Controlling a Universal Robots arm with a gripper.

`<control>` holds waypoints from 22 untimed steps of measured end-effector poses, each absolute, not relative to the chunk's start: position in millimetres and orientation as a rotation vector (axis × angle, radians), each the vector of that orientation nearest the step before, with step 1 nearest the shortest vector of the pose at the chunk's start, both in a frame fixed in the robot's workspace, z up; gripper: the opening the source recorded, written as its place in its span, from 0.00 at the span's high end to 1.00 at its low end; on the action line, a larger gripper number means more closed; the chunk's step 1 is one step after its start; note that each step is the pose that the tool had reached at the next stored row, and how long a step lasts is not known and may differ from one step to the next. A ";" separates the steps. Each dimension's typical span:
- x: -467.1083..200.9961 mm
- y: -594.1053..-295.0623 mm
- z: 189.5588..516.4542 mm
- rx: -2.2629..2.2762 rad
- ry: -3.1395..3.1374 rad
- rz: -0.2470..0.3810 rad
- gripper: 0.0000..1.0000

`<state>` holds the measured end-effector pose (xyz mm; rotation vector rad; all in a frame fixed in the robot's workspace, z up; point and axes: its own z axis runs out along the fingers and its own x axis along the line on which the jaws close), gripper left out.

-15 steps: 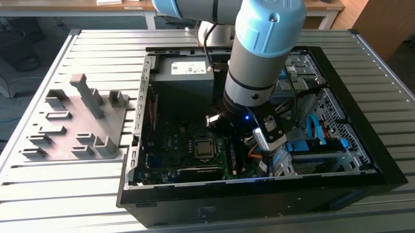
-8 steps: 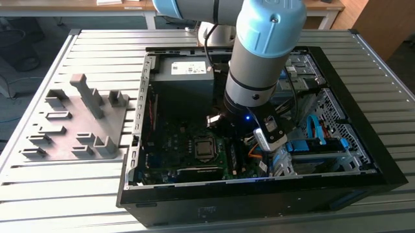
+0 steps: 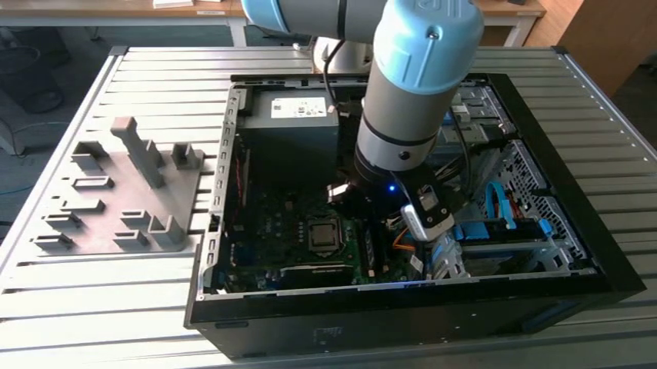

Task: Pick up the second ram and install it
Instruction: 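Insert the second ram into the second slot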

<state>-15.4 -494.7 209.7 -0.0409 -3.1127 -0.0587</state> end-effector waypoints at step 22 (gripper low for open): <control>-17.0 -494.6 214.7 -0.041 -3.115 -0.042 0.86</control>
